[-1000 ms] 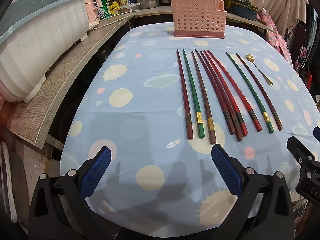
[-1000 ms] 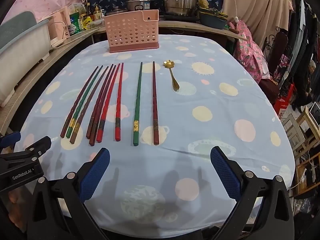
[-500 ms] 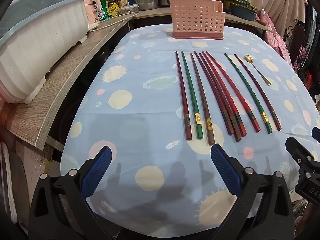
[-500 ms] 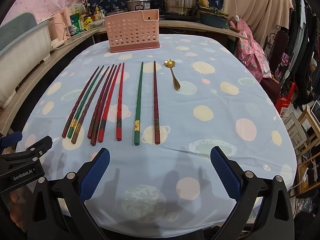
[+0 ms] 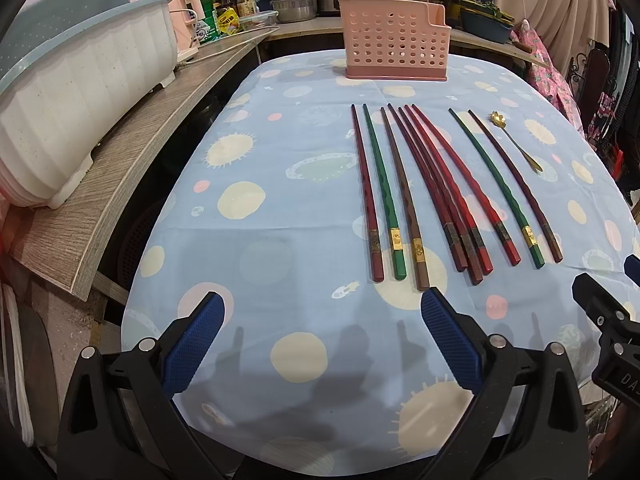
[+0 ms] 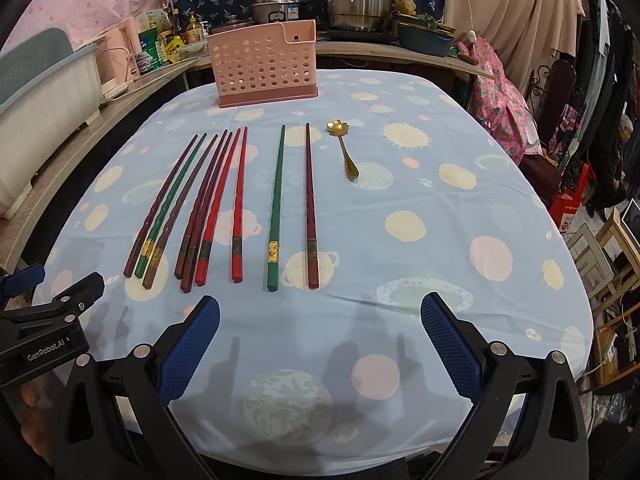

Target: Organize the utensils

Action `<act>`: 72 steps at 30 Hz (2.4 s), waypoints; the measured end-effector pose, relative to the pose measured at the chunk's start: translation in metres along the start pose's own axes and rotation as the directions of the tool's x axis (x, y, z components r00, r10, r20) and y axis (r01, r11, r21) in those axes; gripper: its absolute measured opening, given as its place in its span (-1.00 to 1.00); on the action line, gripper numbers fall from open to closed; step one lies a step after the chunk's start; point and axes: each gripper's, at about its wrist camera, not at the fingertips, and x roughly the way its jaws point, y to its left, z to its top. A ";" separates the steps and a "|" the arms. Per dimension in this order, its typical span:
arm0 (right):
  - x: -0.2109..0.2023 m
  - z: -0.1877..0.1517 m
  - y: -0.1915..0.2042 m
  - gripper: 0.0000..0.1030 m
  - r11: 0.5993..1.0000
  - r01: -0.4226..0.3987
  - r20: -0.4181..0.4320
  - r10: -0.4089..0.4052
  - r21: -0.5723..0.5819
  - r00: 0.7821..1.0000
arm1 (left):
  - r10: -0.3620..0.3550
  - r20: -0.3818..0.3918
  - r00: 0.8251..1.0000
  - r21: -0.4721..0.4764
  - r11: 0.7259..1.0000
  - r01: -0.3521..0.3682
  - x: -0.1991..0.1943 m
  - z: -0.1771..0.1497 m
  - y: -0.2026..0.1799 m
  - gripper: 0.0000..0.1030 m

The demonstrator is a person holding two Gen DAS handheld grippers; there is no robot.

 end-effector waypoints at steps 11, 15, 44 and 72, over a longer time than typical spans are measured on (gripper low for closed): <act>-0.001 0.000 -0.003 0.87 1.000 -0.002 0.003 0.002 0.006 1.000 | -0.004 0.008 1.000 -0.004 1.000 0.004 -0.001 0.000 0.001 0.83; -0.001 0.000 -0.002 0.87 1.000 -0.002 0.003 0.002 0.005 1.000 | -0.006 0.008 1.000 -0.005 1.000 0.006 -0.002 0.000 0.001 0.83; -0.001 0.001 0.000 0.87 1.000 -0.007 0.005 0.007 0.004 1.000 | -0.010 0.012 1.000 -0.002 1.000 0.010 -0.002 0.000 -0.002 0.83; 0.010 0.005 -0.011 0.87 1.000 -0.007 -0.001 0.007 0.030 1.000 | -0.045 -0.017 0.999 -0.063 0.997 0.044 0.022 0.011 0.014 0.83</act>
